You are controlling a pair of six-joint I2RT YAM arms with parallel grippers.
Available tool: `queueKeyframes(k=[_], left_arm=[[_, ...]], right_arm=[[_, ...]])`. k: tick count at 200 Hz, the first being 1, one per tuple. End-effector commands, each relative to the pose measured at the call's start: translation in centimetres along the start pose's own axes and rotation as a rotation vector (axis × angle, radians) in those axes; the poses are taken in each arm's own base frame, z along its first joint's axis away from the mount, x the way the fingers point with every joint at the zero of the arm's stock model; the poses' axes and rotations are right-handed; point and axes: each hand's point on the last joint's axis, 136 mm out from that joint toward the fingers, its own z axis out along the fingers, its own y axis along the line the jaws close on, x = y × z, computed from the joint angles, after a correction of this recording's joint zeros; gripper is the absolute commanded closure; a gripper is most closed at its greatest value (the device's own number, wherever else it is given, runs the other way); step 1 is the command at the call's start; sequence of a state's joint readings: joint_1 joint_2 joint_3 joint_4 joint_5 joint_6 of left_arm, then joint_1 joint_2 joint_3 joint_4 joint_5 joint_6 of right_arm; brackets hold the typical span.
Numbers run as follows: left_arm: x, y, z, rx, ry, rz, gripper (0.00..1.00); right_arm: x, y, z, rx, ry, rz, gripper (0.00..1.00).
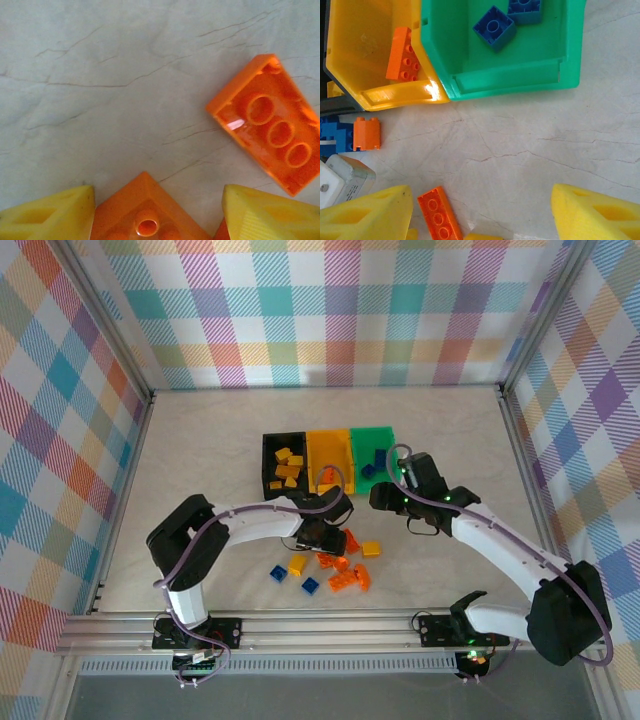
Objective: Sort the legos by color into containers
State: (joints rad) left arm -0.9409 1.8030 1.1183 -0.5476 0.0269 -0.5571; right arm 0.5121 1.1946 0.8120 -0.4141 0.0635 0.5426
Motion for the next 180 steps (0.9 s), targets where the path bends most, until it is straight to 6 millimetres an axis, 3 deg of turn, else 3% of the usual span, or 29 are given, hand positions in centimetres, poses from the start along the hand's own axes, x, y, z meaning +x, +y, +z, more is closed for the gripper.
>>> queueKeyframes(k=[1, 21, 46, 94, 180], left_arm=[[0.1, -3.4, -0.3, 0.105, 0.022, 0.028, 0.3], [0.5, -3.1, -0.8, 0.08, 0.034, 0.044, 0.24], [1.7, -1.6, -1.1, 0.004, 0.059, 0.061, 0.25], [2.9, 0.7, 0.4, -0.088, 0.083, 0.059, 0.42], [0.8, 0.1, -0.2, -0.094, 0.02, 0.064, 0.71]], right_arm=[[-0.2, 0.3, -0.3, -0.03, -0.015, 0.014, 0.27], [-0.1, 0.2, -0.3, -0.03, -0.014, 0.015, 0.27], [0.0, 0.1, -0.1, -0.037, -0.012, 0.019, 0.26], [0.2, 0.2, 0.0, -0.052, -0.012, 0.033, 0.26], [-0.2, 0.1, -0.7, -0.049, -0.029, 0.041, 0.26]])
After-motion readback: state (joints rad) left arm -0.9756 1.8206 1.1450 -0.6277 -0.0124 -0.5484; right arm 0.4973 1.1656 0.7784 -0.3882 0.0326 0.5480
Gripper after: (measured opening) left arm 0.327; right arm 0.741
